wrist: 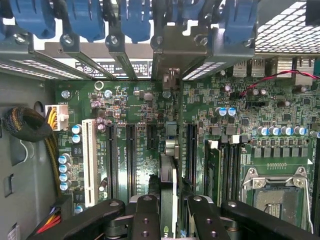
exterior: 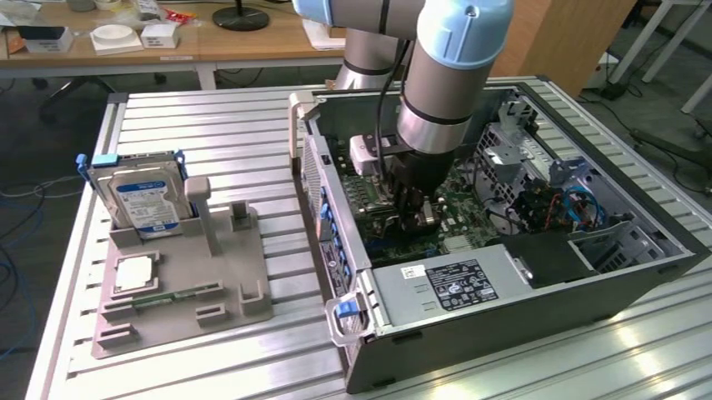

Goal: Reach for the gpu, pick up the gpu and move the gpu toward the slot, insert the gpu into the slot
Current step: 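Insert the gpu into the slot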

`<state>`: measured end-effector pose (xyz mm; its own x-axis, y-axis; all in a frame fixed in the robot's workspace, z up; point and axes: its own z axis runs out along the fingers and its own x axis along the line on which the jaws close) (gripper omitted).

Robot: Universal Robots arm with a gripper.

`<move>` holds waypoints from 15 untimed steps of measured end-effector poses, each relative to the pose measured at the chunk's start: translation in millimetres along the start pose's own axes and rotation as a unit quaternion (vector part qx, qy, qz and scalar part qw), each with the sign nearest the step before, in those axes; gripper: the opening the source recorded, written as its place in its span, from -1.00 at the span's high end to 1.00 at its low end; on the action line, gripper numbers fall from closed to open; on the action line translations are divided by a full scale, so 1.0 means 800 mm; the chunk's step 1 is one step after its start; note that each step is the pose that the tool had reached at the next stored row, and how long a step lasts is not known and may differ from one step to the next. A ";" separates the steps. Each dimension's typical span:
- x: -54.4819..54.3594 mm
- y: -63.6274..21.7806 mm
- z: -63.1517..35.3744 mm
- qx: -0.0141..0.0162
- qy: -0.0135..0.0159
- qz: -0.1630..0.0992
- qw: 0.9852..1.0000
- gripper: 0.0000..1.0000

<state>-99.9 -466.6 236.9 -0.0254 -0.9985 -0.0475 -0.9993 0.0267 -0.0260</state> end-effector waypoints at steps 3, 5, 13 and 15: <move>0.000 0.003 0.005 0.001 0.000 0.000 1.000 0.48; 0.000 0.003 0.006 0.001 0.000 0.000 1.000 0.48; 0.000 0.004 0.006 0.000 0.000 0.000 1.000 0.48; 0.000 0.004 0.006 0.000 -0.001 0.000 1.000 0.48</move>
<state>-103.4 -466.3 231.9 -0.0256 -0.9985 -0.0494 -0.9993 0.0269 -0.0252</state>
